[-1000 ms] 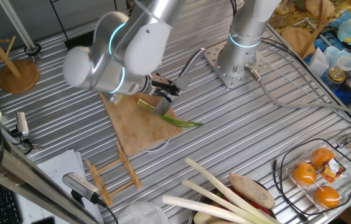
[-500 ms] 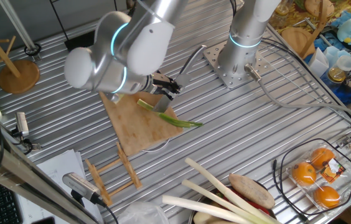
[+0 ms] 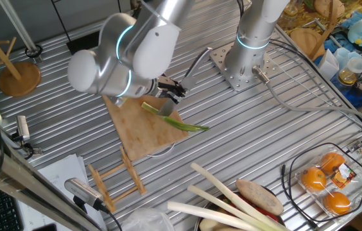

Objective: Chop the scallions

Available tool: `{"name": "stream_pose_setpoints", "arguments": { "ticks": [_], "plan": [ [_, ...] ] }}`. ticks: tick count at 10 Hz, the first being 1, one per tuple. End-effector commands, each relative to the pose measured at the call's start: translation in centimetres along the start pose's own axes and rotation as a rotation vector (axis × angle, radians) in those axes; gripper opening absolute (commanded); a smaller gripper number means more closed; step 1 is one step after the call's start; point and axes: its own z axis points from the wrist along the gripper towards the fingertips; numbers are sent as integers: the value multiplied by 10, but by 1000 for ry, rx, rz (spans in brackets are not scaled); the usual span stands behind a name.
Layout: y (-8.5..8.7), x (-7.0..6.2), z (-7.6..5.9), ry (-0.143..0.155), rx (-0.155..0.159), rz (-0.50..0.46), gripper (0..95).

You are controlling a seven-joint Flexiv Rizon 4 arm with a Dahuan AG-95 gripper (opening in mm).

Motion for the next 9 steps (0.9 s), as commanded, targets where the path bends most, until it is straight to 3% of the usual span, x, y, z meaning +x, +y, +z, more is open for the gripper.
{"name": "stream_pose_setpoints", "arguments": {
  "ticks": [1, 4, 6, 9],
  "plan": [
    [-1, -3, 0, -4, -2, -2, 0],
    [-2, -4, 1, -25, 1, -2, 0],
    [-3, -5, 2, -60, 5, 11, 0],
    [-7, -10, 6, -73, 6, 12, 0]
  ]
}}
